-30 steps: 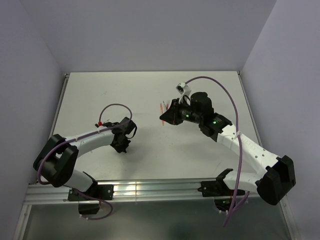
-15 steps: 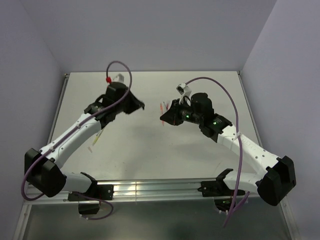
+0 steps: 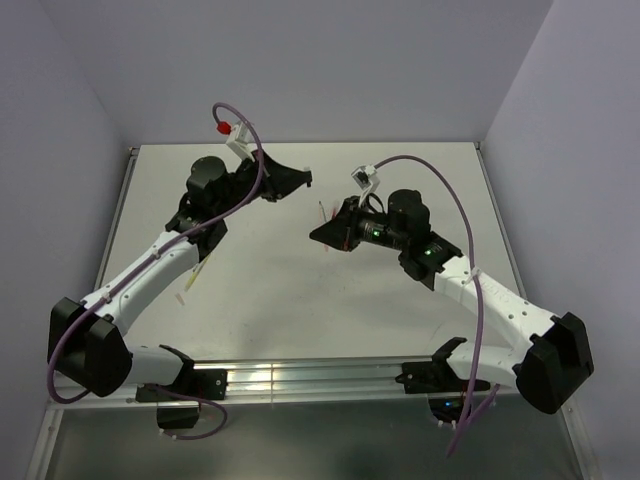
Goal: Insert the pens into the pen caps
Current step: Insert the pen cap onto the pen.
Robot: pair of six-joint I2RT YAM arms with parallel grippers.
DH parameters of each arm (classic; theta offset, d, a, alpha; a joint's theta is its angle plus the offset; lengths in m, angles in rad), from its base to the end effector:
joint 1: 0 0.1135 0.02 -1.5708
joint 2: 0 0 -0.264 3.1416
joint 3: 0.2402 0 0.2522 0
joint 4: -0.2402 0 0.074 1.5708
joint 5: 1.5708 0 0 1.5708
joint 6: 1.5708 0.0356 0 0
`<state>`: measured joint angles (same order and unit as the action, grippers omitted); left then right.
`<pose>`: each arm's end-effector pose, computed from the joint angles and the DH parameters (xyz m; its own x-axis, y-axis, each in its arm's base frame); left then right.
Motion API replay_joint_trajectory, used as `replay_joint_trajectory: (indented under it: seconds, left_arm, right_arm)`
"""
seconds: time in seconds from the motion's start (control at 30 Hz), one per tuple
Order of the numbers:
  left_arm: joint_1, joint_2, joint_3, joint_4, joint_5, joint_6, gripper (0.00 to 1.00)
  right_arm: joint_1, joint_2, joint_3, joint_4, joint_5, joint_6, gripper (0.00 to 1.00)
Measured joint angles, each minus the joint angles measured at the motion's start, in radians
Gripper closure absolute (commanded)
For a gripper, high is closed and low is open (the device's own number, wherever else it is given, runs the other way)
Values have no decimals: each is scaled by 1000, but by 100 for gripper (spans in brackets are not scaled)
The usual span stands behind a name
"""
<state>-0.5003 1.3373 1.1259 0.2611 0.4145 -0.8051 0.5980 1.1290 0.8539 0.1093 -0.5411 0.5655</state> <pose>0.2717 -0.1649 0.3829 -0.5407 -0.4564 -0.7066 0.5803 0.4057 -0.7061 0.2064 0.1628 0.3261 -0.5987 0.1479 -0.7872 -0.6888 0.4064 0.6003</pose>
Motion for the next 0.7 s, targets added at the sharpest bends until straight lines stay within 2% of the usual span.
replay_joint_trajectory:
  seconds: [0.27,0.43,0.7]
  left_arm:
    - [5,-58,-136,145,46,-25,100]
    - [6,-89,-146,213,51,-29,100]
    - [6,-88,-149,235,53,-31,100]
  right_arm:
    - [22,97,24,75,-41,58,100]
    - [30,120,45,85,-47,63,100]
    - [31,119,51,87,-39,61,100]
